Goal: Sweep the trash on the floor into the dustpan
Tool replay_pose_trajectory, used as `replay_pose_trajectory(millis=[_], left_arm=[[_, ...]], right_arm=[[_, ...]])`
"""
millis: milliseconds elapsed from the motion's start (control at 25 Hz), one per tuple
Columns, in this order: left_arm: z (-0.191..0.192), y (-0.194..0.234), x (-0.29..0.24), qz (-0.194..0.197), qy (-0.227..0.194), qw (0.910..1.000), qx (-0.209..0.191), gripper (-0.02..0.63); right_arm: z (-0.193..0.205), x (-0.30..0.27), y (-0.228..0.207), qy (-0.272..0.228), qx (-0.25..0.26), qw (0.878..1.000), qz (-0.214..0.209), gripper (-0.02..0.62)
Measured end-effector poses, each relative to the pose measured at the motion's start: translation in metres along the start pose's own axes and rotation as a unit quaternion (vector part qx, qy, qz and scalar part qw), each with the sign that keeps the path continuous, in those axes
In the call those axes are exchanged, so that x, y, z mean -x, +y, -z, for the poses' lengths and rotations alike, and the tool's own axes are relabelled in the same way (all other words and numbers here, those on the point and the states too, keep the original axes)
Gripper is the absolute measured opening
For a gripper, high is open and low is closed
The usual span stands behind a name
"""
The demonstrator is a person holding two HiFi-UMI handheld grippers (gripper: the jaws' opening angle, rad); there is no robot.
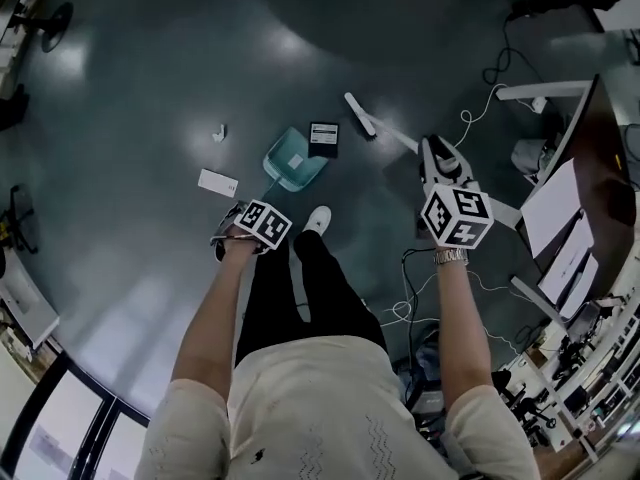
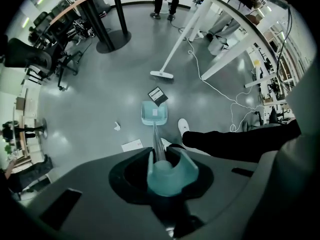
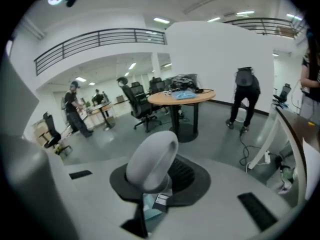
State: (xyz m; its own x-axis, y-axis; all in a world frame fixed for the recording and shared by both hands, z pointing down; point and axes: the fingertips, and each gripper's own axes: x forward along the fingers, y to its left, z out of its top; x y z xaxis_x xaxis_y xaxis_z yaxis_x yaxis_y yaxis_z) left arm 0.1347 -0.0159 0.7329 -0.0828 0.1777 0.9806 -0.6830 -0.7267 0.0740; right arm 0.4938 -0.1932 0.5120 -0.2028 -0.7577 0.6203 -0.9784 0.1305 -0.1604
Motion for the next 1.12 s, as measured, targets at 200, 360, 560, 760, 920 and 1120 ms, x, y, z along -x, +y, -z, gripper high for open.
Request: replay_pose_trajectory(millis=[200, 360, 560, 760, 920, 1120], left_arm=[[-0.013, -0.008, 0.0, 0.027, -0.012, 0.9991, 0.031, 0.089], [-0.017, -0.01, -0.003, 0.026, -0.019, 0.9989, 0.035, 0.089], [-0.018, -0.013, -0.008, 0.024, -0.026, 0.9989, 0.031, 0.089], [-0.007, -0.007, -0.01, 0.011, -0.039, 0.999, 0.02, 0.089], [0.004, -0.005, -0.014, 0.02, -0.065, 0.9968, 0.042, 0.089], [0.027, -0.01, -0.012, 0.024, -0.097, 0.9919, 0.078, 0.089]], right_arm=[[0.051, 0.022, 0.081, 0.051, 0.127, 0.987, -0.079, 0.072], [0.077, 0.04, 0.138, 0.074, 0.172, 0.972, -0.139, 0.072], [0.082, 0.058, 0.168, 0.083, 0.138, 0.968, -0.195, 0.077], [0.075, 0.065, 0.168, 0.076, 0.079, 0.976, -0.19, 0.077], [0.07, 0.072, 0.175, 0.081, 0.089, 0.974, -0.191, 0.077], [0.064, 0.084, 0.176, 0.094, 0.058, 0.977, -0.184, 0.077]])
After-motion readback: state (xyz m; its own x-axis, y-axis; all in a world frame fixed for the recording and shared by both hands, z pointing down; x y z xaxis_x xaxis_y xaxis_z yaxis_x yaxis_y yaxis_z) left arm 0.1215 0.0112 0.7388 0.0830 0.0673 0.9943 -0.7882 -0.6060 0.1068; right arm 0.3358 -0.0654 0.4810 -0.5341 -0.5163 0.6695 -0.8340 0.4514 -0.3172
